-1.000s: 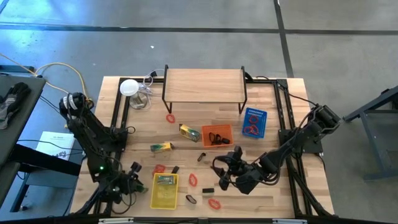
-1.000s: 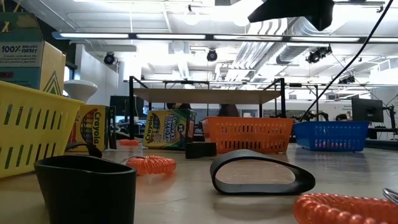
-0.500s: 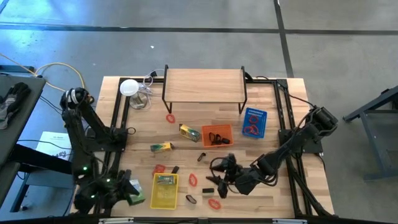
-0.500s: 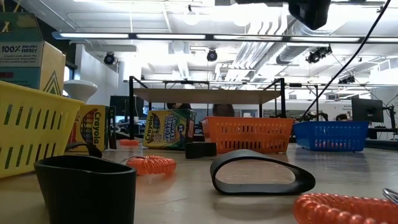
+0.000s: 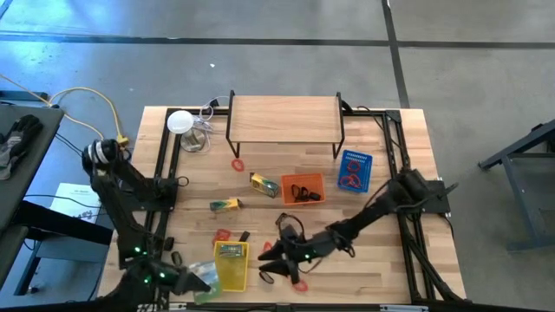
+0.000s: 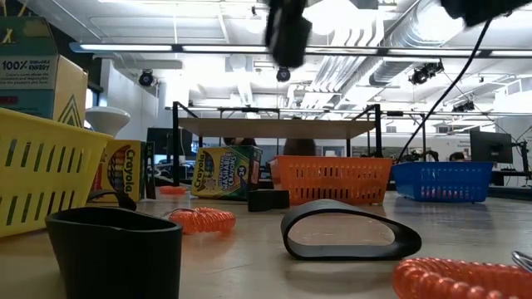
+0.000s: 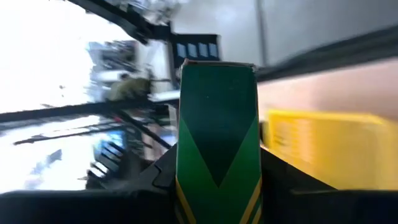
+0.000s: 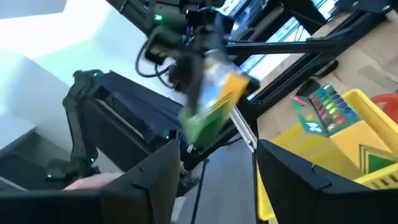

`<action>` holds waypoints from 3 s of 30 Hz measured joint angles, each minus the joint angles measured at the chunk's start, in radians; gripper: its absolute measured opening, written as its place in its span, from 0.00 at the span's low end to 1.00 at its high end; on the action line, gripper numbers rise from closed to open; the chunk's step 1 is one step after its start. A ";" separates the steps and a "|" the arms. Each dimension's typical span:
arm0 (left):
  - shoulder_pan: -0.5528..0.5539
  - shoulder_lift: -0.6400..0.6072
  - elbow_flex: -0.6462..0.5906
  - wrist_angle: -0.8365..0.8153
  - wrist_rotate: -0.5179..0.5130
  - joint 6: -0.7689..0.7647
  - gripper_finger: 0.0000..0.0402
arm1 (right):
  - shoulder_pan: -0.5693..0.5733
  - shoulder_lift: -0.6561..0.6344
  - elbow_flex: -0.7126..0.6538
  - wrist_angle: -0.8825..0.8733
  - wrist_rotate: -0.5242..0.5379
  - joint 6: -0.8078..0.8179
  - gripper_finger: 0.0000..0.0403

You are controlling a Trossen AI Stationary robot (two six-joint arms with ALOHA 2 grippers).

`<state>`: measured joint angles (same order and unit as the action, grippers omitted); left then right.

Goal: Pick & Place Office Desk Supplies
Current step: Put the crayon box into the yellow bin

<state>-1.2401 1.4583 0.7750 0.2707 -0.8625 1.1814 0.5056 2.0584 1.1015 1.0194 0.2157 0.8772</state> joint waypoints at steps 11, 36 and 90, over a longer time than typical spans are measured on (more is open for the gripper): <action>0.115 0.131 0.000 0.373 0.171 0.358 0.29 | -0.030 0.042 0.177 -0.122 -0.023 -0.141 0.50; 0.216 0.093 0.003 0.411 0.244 0.442 0.29 | -0.031 0.042 0.331 -0.350 -0.062 0.017 0.50; 0.292 0.092 0.002 0.429 0.357 0.228 0.42 | -0.048 0.042 0.330 -0.363 -0.163 -0.155 0.01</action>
<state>-0.9485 1.5503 0.7769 0.6996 -0.5054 1.4093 0.4580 2.1002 1.4315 0.6559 0.0532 0.7221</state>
